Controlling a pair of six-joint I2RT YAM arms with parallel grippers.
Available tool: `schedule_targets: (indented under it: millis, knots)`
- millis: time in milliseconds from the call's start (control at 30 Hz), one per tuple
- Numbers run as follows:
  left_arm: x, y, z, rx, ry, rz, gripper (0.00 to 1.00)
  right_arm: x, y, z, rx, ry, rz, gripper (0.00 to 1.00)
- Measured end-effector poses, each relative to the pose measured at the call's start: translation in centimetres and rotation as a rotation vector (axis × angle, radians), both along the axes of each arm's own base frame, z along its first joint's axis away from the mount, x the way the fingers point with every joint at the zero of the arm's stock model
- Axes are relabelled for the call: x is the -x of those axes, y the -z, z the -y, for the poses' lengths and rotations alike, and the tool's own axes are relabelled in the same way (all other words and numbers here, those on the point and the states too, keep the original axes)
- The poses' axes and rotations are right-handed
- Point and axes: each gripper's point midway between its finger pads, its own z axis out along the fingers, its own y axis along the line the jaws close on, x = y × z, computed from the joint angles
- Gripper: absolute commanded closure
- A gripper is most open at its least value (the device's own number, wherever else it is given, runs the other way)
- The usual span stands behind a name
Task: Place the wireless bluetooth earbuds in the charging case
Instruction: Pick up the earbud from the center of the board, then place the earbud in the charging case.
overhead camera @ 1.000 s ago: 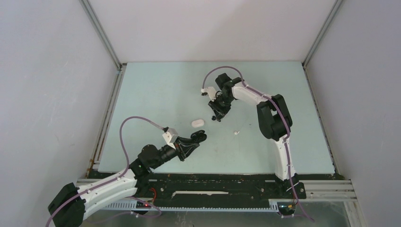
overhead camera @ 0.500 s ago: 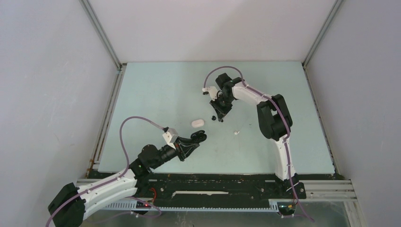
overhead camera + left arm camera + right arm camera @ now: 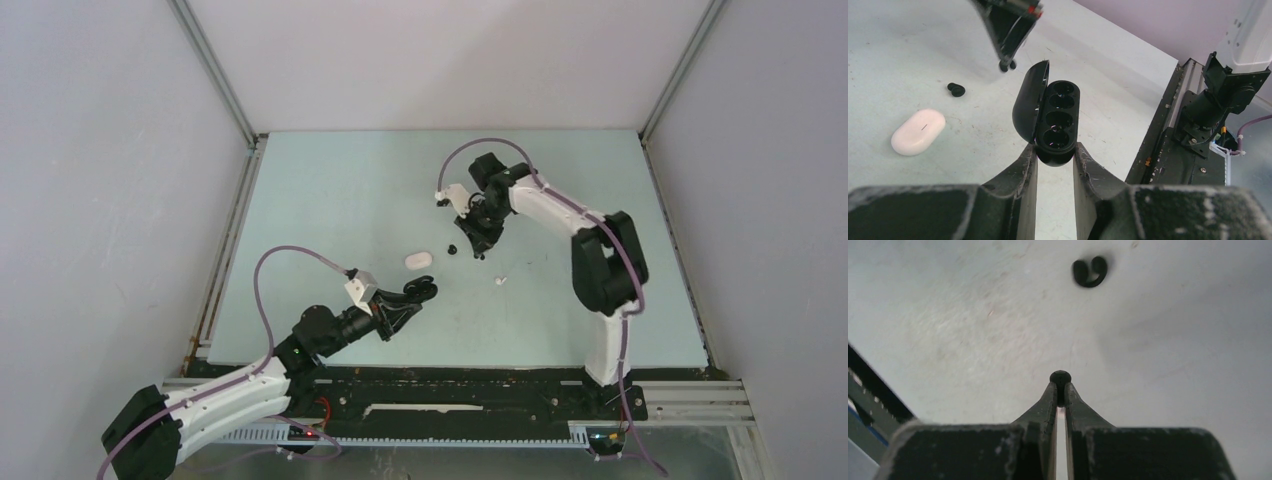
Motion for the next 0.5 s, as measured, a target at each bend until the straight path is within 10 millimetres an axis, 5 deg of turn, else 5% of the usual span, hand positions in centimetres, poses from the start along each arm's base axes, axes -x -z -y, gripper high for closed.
schedule_targets:
  millis: [300,500]
  knots:
    - [0.3,2.5,0.4,-0.086,0.036,-0.029,1.0,7.6,-12.5,0.9,-0.112,-0.379,0.281,1.0]
    - [0.8,2.9,0.9,-0.106,0.083,-0.012,1.0,13.2,-13.3,-0.8,-0.139,-0.581,0.24,1.0]
